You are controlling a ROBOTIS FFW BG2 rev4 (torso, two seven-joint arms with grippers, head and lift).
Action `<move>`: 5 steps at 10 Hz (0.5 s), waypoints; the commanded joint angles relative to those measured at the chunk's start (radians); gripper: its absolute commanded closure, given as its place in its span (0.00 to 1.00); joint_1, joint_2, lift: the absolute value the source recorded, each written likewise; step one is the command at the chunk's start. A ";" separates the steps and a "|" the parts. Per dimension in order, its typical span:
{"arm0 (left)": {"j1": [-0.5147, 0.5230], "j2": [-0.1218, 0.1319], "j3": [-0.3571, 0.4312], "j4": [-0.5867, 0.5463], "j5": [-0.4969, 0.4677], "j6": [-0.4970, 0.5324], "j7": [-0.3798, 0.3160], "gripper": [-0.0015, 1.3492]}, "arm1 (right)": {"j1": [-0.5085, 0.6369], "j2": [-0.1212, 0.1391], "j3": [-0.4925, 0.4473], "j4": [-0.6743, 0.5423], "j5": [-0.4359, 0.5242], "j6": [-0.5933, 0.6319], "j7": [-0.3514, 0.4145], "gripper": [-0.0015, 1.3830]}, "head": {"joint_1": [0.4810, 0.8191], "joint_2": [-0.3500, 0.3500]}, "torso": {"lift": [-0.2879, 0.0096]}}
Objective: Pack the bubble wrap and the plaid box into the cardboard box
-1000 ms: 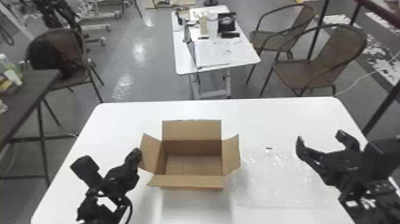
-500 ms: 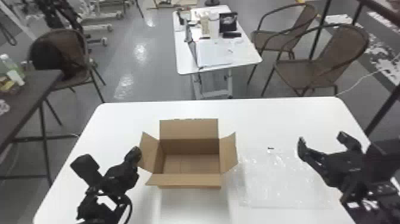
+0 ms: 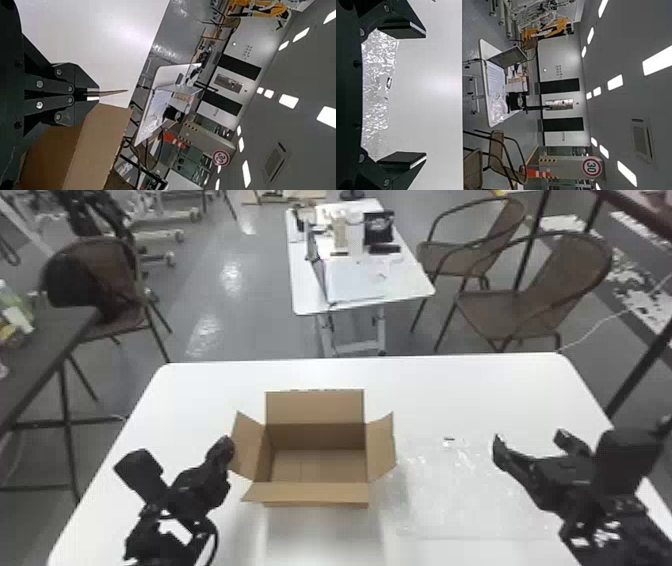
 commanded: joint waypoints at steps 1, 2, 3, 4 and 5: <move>0.000 -0.007 -0.002 0.000 -0.002 -0.001 0.000 0.89 | -0.033 0.000 0.000 -0.019 0.015 0.138 -0.004 0.15 | 0.63 0.66 | 0.97; -0.002 -0.007 -0.003 0.000 -0.009 -0.001 0.000 0.89 | -0.056 0.003 0.003 -0.061 0.049 0.273 -0.030 0.15 | 0.63 0.66 | 0.97; 0.000 -0.007 -0.007 0.000 -0.009 -0.001 0.000 0.89 | -0.094 0.009 0.014 -0.096 0.087 0.422 -0.046 0.15 | 0.63 0.66 | 0.97; -0.002 -0.007 -0.008 0.000 -0.012 0.000 0.000 0.89 | -0.150 0.012 0.021 -0.115 0.104 0.569 -0.049 0.15 | 0.63 0.65 | 0.97; -0.003 -0.007 -0.010 0.000 -0.017 0.000 0.000 0.89 | -0.213 0.014 0.031 -0.113 0.112 0.722 -0.061 0.14 | 0.63 0.65 | 0.97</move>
